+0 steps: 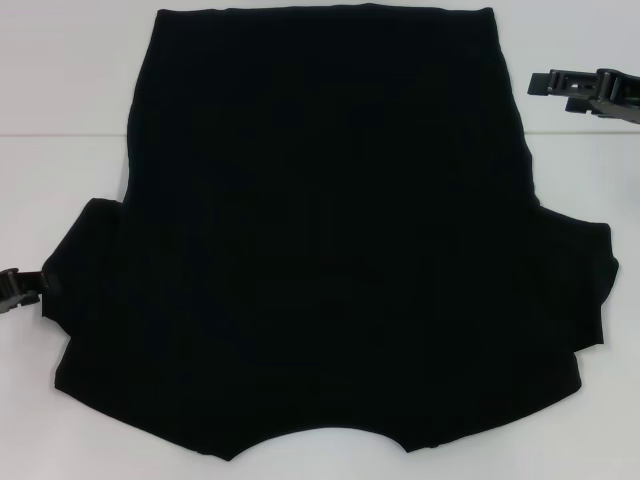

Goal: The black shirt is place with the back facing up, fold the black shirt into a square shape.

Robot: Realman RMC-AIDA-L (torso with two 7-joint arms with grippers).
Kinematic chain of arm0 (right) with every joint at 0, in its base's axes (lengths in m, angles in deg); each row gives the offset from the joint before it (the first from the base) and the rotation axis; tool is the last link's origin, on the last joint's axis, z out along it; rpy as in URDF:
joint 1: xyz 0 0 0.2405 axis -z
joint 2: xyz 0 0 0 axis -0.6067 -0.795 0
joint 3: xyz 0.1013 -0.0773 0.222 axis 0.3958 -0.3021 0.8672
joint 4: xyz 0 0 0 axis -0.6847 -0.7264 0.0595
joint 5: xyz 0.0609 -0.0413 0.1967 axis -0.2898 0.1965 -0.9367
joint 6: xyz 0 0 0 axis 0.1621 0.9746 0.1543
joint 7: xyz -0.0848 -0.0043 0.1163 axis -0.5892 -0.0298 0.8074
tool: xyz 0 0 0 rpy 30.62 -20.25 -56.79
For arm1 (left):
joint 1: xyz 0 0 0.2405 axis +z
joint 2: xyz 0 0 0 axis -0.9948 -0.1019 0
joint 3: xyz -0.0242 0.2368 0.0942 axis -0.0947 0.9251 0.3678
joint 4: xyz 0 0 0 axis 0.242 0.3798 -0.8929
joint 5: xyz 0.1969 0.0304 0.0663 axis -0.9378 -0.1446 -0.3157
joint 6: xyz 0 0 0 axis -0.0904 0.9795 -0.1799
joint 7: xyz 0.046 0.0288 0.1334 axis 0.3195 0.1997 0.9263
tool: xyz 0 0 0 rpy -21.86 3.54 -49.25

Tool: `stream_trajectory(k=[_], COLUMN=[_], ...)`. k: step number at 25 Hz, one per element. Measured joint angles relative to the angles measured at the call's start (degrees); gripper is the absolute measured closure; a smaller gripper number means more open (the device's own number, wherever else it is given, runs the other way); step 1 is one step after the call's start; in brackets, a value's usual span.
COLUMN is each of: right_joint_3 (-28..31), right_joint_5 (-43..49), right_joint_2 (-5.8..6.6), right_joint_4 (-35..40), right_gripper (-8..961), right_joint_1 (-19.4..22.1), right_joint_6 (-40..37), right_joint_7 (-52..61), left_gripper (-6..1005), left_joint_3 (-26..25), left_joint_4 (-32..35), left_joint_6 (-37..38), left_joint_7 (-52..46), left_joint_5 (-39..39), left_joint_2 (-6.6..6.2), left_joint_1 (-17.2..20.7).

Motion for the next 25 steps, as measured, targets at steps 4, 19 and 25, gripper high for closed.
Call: stream_trajectory(k=[4,19,25], right_joint_3=[0.03,0.17,1.2], right_joint_5=[-0.02,-0.02,-0.02], right_joint_2=[0.01,0.1,0.1], right_joint_4=[0.0,0.06,0.09], right_gripper=[66,66,66], right_joint_1=[0.08,0.18,0.31], right_joint_6=[0.01,0.05,-0.44], right_joint_7=[0.0,0.0,0.0], left_gripper=[631,637,838], left_joint_3=[0.06,3.0,2.76], left_joint_4=[-1.06,-1.93,-1.76], left_joint_6=[-0.78,-1.28,-0.57], left_joint_7=[0.24,-0.19,-0.72], left_joint_5=[-0.42,-1.7,-1.77], left_joint_2=[-0.08,-0.01,-0.03], left_joint_1=[-0.35,-0.9,-1.02])
